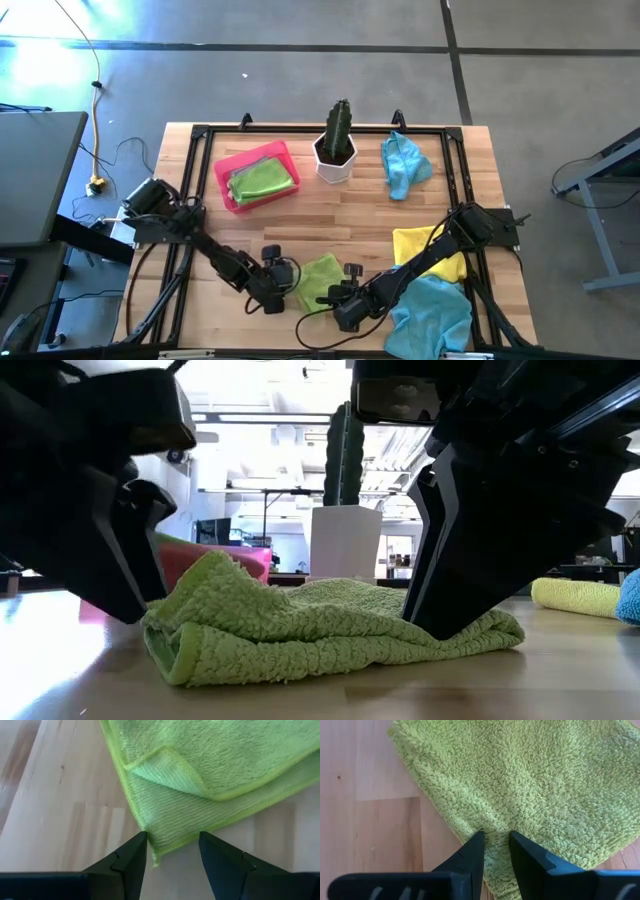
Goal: Fold microfiber towels
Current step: Fold the light green microfiber cloth
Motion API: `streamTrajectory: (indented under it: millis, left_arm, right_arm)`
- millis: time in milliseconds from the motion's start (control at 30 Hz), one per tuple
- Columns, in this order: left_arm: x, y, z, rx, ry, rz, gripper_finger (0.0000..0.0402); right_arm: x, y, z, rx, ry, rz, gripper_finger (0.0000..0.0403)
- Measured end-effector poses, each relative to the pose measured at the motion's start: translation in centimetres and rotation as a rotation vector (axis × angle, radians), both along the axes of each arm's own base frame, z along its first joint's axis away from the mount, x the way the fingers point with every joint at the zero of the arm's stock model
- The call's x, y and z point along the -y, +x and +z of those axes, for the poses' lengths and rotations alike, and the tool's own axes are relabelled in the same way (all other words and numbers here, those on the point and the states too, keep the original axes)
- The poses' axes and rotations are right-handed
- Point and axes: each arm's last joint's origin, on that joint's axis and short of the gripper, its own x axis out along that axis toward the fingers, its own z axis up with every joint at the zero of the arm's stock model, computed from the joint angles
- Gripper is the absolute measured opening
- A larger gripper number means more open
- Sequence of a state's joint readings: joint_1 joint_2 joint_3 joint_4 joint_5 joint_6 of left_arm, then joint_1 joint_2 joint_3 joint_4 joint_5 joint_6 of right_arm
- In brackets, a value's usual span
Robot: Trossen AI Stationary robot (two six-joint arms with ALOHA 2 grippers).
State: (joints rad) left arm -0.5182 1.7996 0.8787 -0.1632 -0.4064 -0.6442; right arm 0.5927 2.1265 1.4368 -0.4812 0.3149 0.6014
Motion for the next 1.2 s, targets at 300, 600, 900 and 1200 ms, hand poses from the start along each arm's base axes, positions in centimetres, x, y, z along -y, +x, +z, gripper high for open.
streamTrajectory:
  millis: [300,600,900,1200]
  left_arm:
    - [1.5,1.9,2.8,0.234,0.112,-0.101,0.0172]
    - [-1.2,2.8,2.3,0.237,0.123,0.044,0.0172]
    - [-1.3,3.0,2.3,0.237,0.101,0.041,0.0172]
    - [-0.9,3.6,0.1,0.224,0.085,0.025,0.0172]
  right_arm:
    - [0.1,0.2,0.0,0.007,0.006,-0.004,0.0087]
    - [0.0,0.4,0.1,0.027,0.023,-0.003,0.0087]
    - [0.0,0.4,0.1,0.028,0.022,-0.003,0.0087]
    - [-0.1,0.4,0.1,0.035,0.014,0.018,0.0087]
